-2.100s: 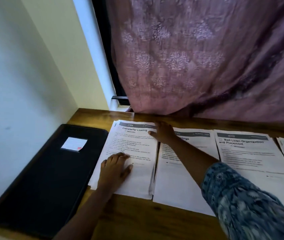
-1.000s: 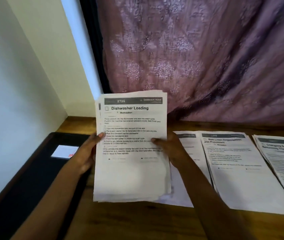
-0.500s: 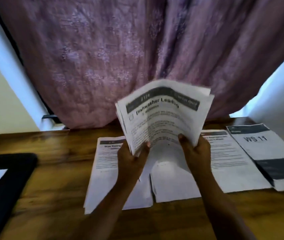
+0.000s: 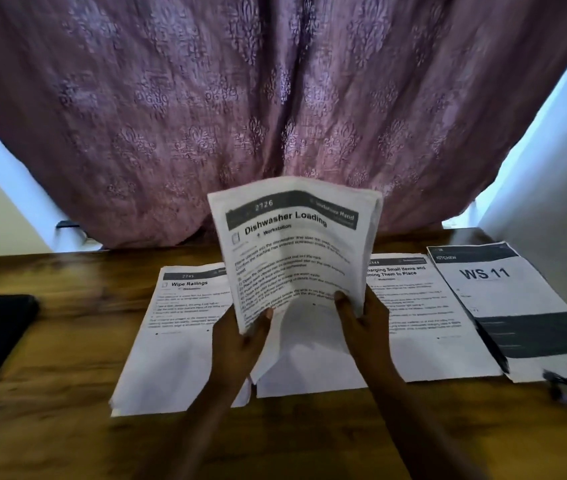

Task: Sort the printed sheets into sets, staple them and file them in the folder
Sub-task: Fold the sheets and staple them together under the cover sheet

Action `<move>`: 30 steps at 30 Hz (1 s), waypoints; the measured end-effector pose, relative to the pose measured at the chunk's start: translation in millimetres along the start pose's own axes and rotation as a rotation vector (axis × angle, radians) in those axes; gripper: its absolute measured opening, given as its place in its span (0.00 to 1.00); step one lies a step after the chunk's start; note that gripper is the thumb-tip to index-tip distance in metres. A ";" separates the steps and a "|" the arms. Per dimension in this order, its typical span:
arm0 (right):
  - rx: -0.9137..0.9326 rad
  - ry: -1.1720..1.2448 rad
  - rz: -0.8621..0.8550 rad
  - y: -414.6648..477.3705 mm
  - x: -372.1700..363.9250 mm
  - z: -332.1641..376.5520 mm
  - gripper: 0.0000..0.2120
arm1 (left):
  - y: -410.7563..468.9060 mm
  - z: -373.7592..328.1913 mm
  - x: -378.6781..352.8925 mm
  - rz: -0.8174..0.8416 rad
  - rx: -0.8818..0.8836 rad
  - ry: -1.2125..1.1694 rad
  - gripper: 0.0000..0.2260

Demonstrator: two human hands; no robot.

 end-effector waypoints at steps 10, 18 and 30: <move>-0.093 -0.032 0.066 17.5 23.0 -3.5 0.14 | -2.9 8.7 -16.4 0.097 0.195 -0.123 0.18; -0.589 0.055 0.198 -19.8 36.3 -90.5 0.11 | -72.3 65.5 -28.2 0.305 0.445 -0.119 0.21; -0.586 -0.285 0.231 -38.2 40.0 -124.0 0.07 | -55.9 23.6 -21.4 0.034 -0.053 0.795 0.26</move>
Point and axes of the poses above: each hand's wrist, its own y-axis towards the middle knuckle, its own x-axis out of the back of the hand, z = x × y, the point moved 10 cm from there along y, towards the middle knuckle, and after that the axes turned 4 degrees about y, right-handed, at the moved point
